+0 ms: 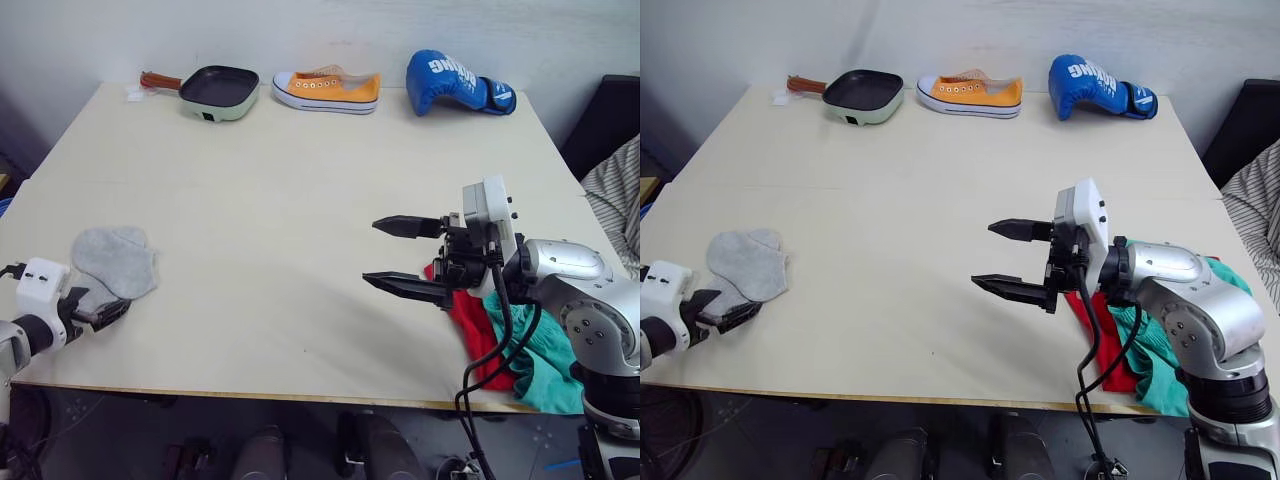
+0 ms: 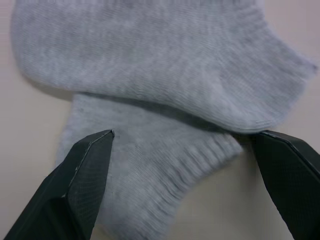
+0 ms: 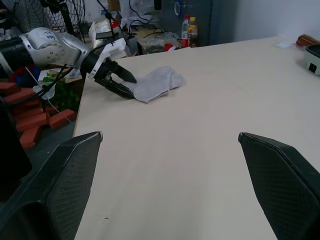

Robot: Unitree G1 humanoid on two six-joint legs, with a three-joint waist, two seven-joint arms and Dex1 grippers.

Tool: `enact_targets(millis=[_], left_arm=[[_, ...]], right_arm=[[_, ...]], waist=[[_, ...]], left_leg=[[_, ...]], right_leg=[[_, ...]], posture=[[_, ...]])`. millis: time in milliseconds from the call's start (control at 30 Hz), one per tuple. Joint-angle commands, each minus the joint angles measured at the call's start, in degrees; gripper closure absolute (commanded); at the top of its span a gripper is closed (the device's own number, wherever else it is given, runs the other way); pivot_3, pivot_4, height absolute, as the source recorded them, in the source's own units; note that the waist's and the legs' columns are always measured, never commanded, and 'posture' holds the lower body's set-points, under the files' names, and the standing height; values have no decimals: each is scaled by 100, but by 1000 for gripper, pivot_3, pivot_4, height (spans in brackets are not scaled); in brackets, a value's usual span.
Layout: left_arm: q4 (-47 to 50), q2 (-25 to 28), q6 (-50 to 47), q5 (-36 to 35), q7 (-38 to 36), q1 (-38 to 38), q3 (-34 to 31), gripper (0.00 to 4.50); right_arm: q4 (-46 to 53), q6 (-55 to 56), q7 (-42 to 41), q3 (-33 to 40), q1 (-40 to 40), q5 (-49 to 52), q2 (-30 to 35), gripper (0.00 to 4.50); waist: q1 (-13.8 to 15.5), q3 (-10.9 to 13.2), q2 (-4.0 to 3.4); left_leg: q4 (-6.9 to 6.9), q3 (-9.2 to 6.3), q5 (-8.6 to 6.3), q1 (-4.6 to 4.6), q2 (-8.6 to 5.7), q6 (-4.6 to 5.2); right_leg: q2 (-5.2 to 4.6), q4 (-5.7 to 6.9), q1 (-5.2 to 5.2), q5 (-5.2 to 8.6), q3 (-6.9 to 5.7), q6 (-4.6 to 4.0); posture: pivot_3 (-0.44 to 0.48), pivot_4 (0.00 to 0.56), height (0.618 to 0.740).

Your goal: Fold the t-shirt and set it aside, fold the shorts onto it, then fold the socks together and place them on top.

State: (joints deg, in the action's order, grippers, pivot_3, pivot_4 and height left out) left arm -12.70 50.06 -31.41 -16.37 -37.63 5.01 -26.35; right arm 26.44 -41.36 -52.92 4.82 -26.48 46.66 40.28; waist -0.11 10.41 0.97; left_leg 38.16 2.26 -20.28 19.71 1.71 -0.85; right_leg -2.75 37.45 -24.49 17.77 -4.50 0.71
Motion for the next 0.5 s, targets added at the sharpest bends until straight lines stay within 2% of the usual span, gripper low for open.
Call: enact_targets(millis=[33, 167, 367, 500], left_arm=[[-232, -74, 227, 100, 47, 114, 131, 0], [44, -88, 48, -44, 168, 107, -80, 0], [1548, -113, -1134, -611, 297, -499, -765, 0], [1815, -267, -1555, -881, 492, -464, -1045, 0]], right_arm=[[110, 131, -20, 52, -78, 22, 6, 53], [146, 128, 18, 106, -44, 25, 26, 53], [237, 100, 153, 285, 42, 67, 89, 53], [275, 157, 183, 262, 108, -4, 96, 53]], waist=[[0, 0, 0], [2, 0, 0], [-24, 1, 5], [-12, 1, 4]], left_leg=[[0, 0, 0, 0, 0, 0], [-1, 0, 0, -2, 0, -1], [-1, 0, 0, 2, 2, -3], [-3, 0, 0, -1, 2, -3]], right_leg=[[0, 0, 0, 0, 0, 0], [0, 2, 0, 0, 0, 0], [0, -1, -2, 0, 2, 0], [0, -2, -1, 0, 2, 0]], posture=[[0, 150, 740], [0, 150, 740], [0, 150, 740], [0, 150, 740]])
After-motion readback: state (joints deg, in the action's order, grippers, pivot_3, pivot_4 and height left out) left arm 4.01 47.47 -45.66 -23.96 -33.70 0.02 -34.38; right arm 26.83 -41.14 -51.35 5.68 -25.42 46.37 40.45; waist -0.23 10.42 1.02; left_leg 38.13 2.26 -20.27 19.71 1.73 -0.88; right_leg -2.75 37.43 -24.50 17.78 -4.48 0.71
